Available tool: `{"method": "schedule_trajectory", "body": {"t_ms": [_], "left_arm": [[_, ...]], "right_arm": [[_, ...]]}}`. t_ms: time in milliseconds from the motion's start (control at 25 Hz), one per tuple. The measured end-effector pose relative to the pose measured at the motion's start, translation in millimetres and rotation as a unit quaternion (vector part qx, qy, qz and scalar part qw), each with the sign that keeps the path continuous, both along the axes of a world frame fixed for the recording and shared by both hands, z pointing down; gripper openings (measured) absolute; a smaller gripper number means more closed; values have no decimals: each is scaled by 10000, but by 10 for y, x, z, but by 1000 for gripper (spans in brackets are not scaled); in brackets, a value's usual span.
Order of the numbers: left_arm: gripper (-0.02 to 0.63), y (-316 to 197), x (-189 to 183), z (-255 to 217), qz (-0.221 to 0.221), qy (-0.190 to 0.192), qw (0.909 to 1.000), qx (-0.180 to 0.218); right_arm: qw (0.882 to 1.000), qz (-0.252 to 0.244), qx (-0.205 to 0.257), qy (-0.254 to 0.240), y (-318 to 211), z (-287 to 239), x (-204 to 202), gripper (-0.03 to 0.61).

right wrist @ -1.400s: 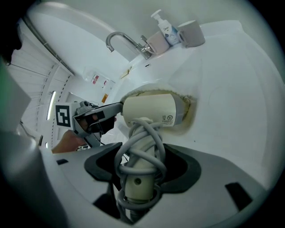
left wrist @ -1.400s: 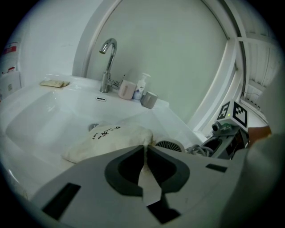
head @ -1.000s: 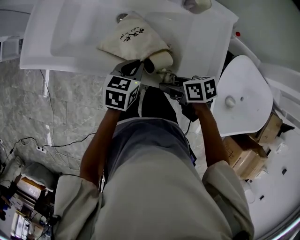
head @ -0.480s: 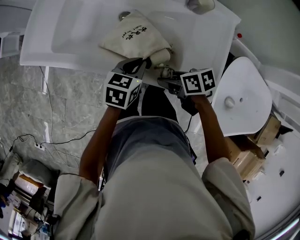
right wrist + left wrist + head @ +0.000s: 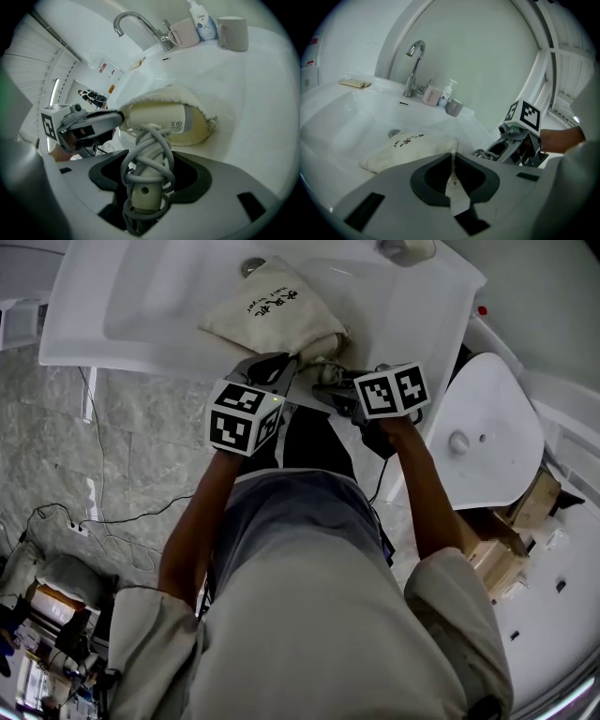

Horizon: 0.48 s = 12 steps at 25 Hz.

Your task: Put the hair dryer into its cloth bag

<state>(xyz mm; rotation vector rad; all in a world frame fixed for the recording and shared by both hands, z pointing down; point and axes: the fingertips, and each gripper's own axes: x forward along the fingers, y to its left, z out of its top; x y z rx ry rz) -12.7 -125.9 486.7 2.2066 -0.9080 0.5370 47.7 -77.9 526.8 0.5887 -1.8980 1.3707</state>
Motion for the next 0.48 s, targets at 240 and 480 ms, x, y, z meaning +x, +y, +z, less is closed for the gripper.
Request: {"method": "schedule_trajectory", "body": {"t_ms": [240,480], "left_arm": [[29,25,-21,-11,10,50,10000,-24],[29,7,-23,-38,18,90,10000,-5]], "right_arm": [[9997,-134,72,177,-47,36,-25,281],[9990,-229,163,349,-129,79,-47,281]]}}
